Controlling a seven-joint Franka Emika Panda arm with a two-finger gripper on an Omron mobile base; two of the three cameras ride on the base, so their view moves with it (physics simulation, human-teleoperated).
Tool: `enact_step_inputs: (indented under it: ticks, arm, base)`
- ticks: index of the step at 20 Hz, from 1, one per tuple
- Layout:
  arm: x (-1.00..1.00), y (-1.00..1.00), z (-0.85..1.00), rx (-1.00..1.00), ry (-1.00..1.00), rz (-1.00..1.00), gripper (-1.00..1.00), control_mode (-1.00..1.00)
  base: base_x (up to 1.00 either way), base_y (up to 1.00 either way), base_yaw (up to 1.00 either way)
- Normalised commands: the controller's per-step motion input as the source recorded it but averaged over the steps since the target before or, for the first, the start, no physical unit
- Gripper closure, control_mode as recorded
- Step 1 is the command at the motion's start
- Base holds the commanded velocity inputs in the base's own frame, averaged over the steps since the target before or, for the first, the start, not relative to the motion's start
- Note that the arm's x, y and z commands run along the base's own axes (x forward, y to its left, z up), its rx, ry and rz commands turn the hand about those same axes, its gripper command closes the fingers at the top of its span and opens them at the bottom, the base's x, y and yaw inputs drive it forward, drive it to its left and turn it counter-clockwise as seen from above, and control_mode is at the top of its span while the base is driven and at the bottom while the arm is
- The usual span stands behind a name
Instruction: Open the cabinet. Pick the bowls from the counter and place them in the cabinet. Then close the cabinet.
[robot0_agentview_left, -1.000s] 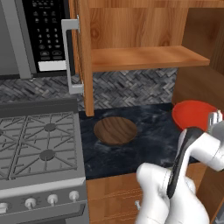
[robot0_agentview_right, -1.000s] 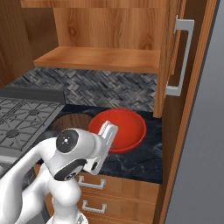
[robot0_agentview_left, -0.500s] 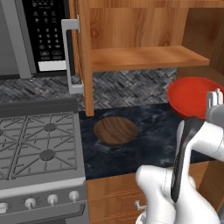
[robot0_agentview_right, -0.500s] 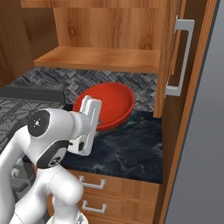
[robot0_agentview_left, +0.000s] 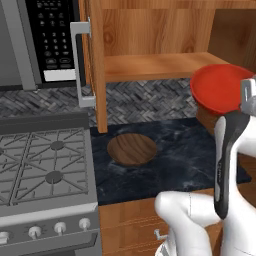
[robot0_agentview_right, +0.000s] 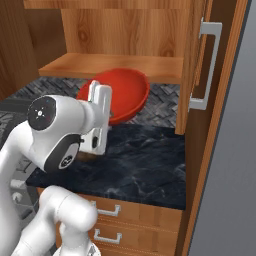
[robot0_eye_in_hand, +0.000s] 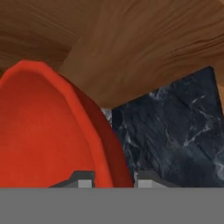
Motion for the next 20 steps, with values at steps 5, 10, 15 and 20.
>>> enact_step_inputs:
  ticks: [5,10,15,20]
  arm:
    - [0.17,0.02,0.71,0.00,0.01,0.15,1.00,-1.00]
    - [0.36,0.11,0.40,-0.02,0.00,0.05,1.00,-1.00]
    - [0.39,0.22,0.27,-0.09,0.07,0.00,1.00,-1.00]
    - [0.34,0.09,0.13,-0.04,0.02,-0.01,1.00,-1.00]
  base:
    - [0.00,0.00,0.00]
    - [0.00,0.00,0.00]
    - [0.00,0.00,0.00]
    - [0.00,0.00,0.00]
